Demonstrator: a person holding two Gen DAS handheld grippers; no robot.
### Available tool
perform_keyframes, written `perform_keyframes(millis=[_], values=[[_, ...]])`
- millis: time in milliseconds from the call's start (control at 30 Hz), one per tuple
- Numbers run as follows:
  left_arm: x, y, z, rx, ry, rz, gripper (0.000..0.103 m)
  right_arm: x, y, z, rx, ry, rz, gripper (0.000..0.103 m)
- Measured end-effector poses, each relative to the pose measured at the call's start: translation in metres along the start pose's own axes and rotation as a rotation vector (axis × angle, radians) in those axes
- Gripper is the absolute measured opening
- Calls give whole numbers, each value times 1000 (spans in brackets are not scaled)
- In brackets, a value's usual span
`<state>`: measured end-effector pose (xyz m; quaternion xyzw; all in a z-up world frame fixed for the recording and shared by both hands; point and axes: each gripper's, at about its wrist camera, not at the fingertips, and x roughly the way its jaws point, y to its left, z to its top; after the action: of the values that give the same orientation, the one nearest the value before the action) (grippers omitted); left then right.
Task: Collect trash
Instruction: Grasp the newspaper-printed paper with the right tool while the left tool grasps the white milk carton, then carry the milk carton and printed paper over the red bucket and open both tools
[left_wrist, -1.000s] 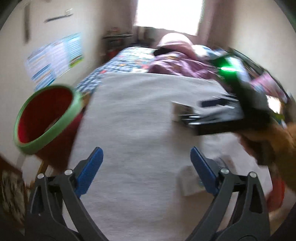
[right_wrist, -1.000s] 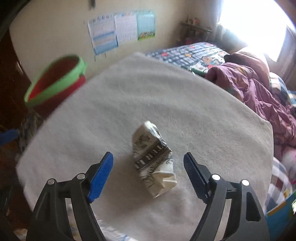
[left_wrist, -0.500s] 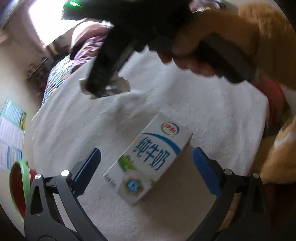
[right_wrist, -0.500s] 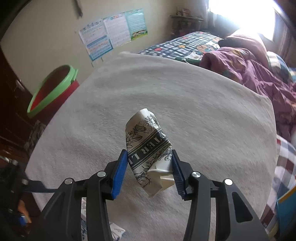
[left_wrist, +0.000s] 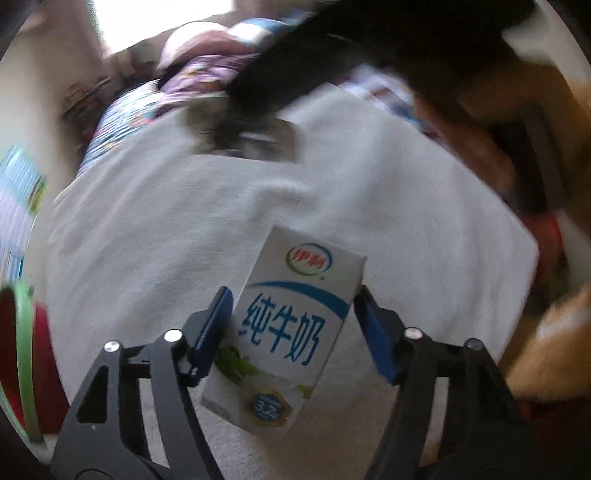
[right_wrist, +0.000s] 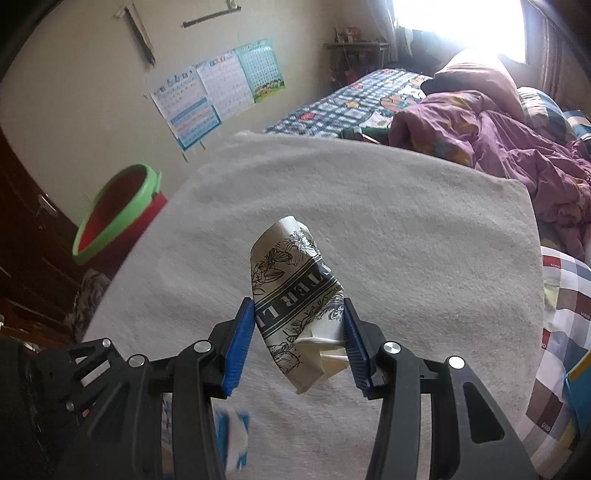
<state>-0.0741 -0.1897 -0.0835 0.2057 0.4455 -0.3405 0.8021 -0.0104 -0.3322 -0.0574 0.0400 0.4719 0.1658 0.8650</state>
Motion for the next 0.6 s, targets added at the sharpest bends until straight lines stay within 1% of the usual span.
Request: perform_keyframes(millis=[67, 167, 233, 267, 333, 433, 500, 600], values=[[-13, 21, -1, -149, -58, 15, 61, -7, 10, 0, 1, -27, 0, 45], [-29, 48, -6, -313, -109, 72, 60, -12, 25, 2, -7, -61, -8, 45], [-43, 70, -13, -430, -137, 138, 60, -15, 36, 3, -11, -79, -11, 45], [-48, 78, -17, -471, -143, 169, 60, -16, 43, 3, -16, -91, -14, 45], [-59, 95, -24, -566, -157, 254, 60, -18, 55, 4, -25, -112, -17, 45], [-81, 117, -32, -651, -186, 347, 60, -19, 74, 8, -34, -144, -5, 45], [-99, 129, -38, -689, -208, 404, 60, -18, 84, 11, -41, -156, 3, 45], [-116, 139, -42, -721, -224, 451, 60, -13, 96, 18, -50, -158, 15, 46]])
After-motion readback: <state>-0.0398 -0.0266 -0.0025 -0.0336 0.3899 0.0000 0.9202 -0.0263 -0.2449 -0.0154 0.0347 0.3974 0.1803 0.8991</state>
